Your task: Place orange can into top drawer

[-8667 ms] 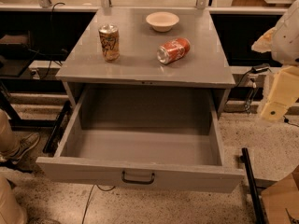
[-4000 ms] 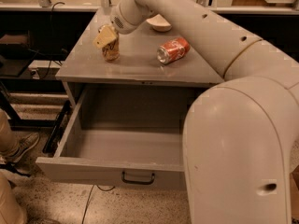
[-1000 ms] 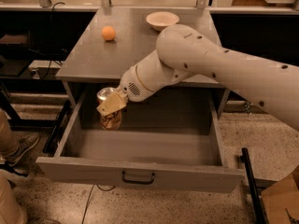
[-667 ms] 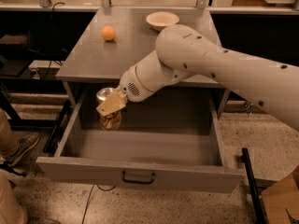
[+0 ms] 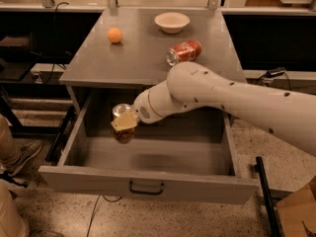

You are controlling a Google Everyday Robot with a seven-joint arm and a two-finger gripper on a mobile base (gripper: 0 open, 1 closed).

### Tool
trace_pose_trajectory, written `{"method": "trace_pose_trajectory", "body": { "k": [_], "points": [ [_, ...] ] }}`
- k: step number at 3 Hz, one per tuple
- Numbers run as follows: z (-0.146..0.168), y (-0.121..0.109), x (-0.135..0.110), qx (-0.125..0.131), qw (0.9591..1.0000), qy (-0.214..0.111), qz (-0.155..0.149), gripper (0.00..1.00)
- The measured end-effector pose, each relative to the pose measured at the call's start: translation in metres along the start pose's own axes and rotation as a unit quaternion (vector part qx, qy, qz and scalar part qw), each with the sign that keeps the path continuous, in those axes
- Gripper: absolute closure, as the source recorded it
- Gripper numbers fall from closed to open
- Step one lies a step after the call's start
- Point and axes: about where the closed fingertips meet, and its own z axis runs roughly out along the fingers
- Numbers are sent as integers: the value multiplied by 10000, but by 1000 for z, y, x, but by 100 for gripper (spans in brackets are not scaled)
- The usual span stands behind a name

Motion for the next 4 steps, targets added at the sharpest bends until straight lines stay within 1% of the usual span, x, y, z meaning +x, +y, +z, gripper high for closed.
{"method": "trace_pose_trajectory", "body": {
  "k": [1, 2, 3, 4],
  "points": [
    [30, -20, 25, 401, 9990, 74, 196, 100],
    [53, -36, 41, 882, 9955, 162, 313, 100],
    [73, -44, 48, 1070, 9926, 264, 516, 85],
    [85, -47, 50, 1080, 9916, 312, 644, 62]
  ]
}}
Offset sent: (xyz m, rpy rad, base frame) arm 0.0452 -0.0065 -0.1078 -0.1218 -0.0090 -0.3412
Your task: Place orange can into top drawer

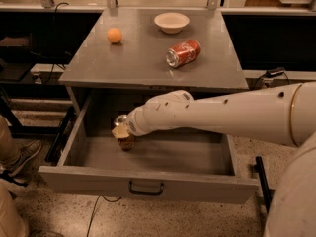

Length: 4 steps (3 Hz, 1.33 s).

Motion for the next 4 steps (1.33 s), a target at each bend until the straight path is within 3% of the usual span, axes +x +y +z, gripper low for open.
{"method": "trace_pose_trajectory", "body": {
  "k": [1, 2, 3, 4],
  "points": [
    [2, 0, 0, -10, 10000, 4, 24, 38],
    [3, 2, 7, -105, 9998, -43, 151, 7],
    [0, 3, 13, -144, 9996, -79, 239, 0],
    [-30, -4, 28, 4, 9982, -320, 500, 0]
  ]
}}
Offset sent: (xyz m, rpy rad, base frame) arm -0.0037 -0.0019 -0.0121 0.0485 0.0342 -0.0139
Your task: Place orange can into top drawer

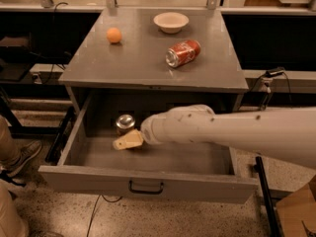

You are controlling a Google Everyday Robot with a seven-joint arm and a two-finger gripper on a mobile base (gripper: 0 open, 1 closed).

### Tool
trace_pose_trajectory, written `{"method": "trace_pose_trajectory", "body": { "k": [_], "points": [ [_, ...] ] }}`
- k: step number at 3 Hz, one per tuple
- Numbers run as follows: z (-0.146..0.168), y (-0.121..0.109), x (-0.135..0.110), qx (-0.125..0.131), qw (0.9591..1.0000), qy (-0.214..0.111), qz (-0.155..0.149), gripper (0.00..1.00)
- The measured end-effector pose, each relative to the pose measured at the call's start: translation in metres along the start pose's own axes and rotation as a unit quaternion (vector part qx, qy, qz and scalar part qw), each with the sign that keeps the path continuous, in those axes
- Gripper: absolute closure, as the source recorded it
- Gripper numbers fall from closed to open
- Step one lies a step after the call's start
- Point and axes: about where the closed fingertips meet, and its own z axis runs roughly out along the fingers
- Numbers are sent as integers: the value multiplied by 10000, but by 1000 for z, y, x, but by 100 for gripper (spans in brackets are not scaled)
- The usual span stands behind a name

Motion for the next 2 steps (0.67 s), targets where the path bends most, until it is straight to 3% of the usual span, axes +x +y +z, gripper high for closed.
{"method": "trace_pose_trajectory", "body": {
  "k": [2],
  "points": [
    [-91, -22, 26, 418, 9962, -655, 404, 0]
  ]
}}
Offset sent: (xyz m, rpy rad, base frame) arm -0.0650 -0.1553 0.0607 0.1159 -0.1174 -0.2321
